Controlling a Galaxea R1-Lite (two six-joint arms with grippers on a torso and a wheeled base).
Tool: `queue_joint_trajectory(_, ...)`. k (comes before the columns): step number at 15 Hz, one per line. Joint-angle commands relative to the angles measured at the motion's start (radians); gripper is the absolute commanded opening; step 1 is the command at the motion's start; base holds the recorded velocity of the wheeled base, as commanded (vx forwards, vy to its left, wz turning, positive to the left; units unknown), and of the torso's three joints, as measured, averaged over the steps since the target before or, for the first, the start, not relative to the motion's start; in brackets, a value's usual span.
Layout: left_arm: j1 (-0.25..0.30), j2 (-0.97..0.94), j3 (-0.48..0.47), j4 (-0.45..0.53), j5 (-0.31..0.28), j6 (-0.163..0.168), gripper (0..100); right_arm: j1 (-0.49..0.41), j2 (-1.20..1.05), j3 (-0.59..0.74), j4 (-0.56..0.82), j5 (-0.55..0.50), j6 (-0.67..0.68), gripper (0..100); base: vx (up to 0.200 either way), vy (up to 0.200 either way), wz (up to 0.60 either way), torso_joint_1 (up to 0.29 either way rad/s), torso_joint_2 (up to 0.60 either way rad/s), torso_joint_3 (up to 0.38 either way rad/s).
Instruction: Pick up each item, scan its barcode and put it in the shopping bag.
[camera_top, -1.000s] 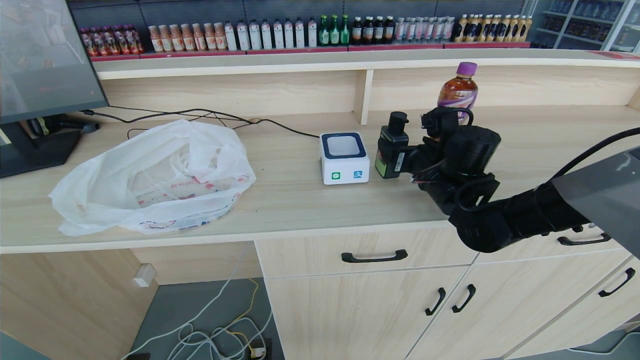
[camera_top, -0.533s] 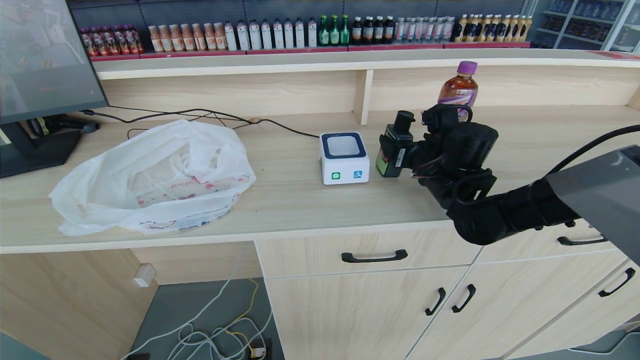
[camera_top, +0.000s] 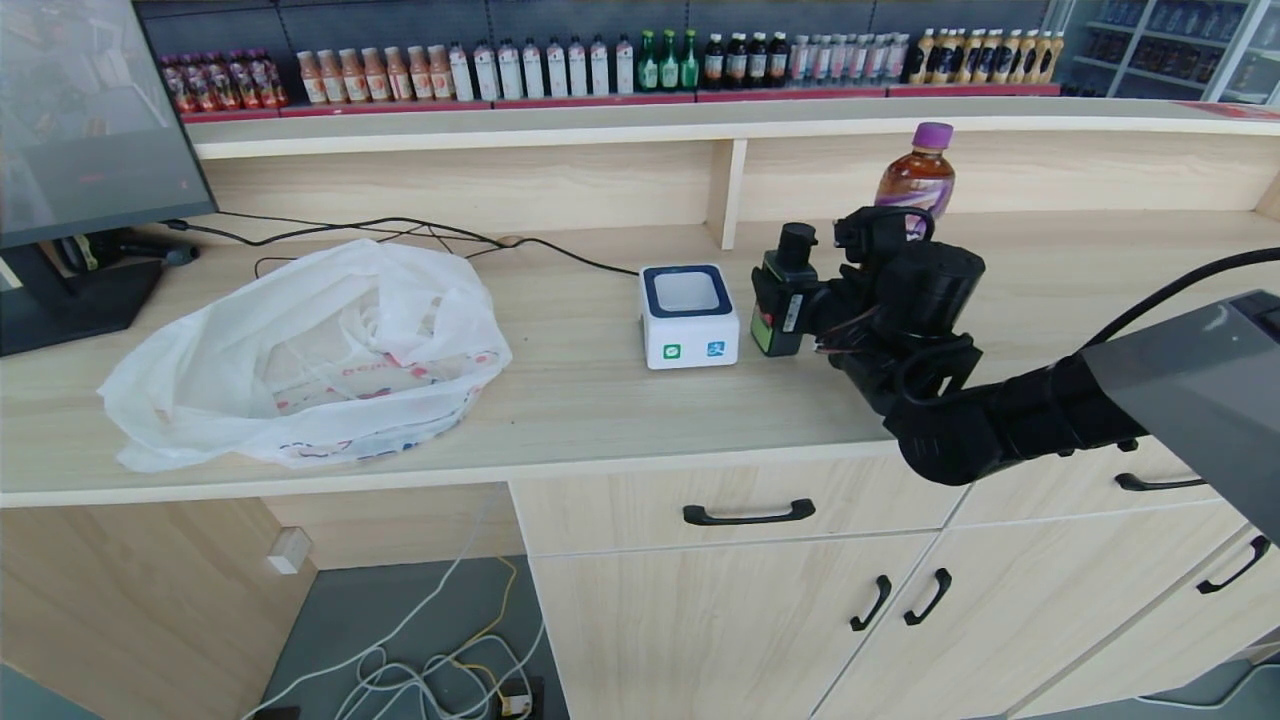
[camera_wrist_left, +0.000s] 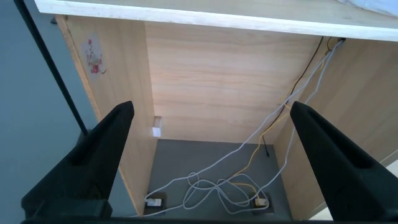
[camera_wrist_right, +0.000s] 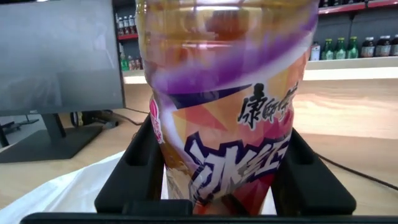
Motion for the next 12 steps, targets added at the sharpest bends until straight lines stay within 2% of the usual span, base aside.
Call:
queue_joint_trajectory(1, 0.000, 0.000, 0.000, 0.000, 0.000, 0.000, 100, 0.015, 0.003, 0.003, 0.004, 0.020, -0.012, 0, 0.000, 0.000, 0.00, 0.000, 0.00, 0.000)
queue_joint_trajectory(4, 0.000, 0.000, 0.000, 0.000, 0.000, 0.001, 100, 0.089, 0.023, -0.033, 0.024, 0.020, -0.030, 0, 0.000, 0.000, 0.00, 0.000, 0.00, 0.000)
queue_joint_trajectory(6, 0.000, 0.000, 0.000, 0.000, 0.000, 0.001, 100, 0.125, 0.042, -0.102, 0.093, 0.017, -0.064, 0, 0.000, 0.000, 0.00, 0.000, 0.00, 0.000)
queue_joint_trajectory(8, 0.000, 0.000, 0.000, 0.000, 0.000, 0.003, 100, 0.158, 0.071, -0.190, 0.199, -0.033, -0.081, 0, 0.000, 0.000, 0.00, 0.000, 0.00, 0.000)
queue_joint_trajectory(9, 0.000, 0.000, 0.000, 0.000, 0.000, 0.003, 100, 0.158, 0.071, -0.190, 0.199, -0.033, -0.081, 0, 0.000, 0.000, 0.00, 0.000, 0.00, 0.000)
queue_joint_trajectory(12, 0.000, 0.000, 0.000, 0.000, 0.000, 0.003, 100, 0.184, 0.135, -0.305, 0.297, -0.060, -0.082, 0, 0.000, 0.000, 0.00, 0.000, 0.00, 0.000)
